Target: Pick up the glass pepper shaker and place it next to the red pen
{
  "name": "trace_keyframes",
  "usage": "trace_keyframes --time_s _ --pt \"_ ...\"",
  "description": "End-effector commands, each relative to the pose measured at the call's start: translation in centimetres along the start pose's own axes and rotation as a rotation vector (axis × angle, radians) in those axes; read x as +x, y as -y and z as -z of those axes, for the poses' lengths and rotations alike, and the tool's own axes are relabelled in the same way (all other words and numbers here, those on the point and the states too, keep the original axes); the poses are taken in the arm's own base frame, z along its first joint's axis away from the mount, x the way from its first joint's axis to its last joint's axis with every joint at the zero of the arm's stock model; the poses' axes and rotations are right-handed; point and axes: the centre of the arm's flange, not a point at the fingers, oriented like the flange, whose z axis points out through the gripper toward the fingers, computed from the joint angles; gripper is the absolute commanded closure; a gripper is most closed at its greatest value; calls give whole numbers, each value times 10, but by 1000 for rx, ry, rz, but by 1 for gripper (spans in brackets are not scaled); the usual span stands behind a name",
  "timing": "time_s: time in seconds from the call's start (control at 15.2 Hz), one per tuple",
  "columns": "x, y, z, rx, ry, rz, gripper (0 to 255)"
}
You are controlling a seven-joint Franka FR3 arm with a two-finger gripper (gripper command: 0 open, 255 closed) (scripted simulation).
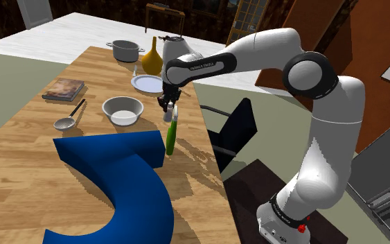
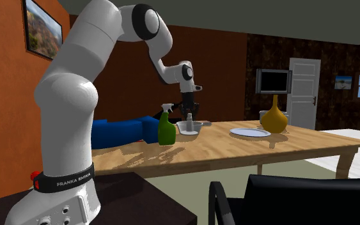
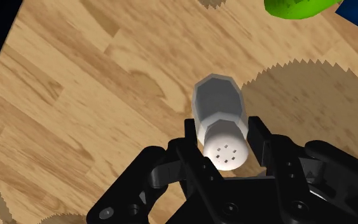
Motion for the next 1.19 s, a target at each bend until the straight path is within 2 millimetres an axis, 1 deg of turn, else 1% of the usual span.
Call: trace_keyframes --time_s 0.0,1.12 --pt "0 0 11 0 0 0 255" --pt "2 -9 100 0 0 0 255"
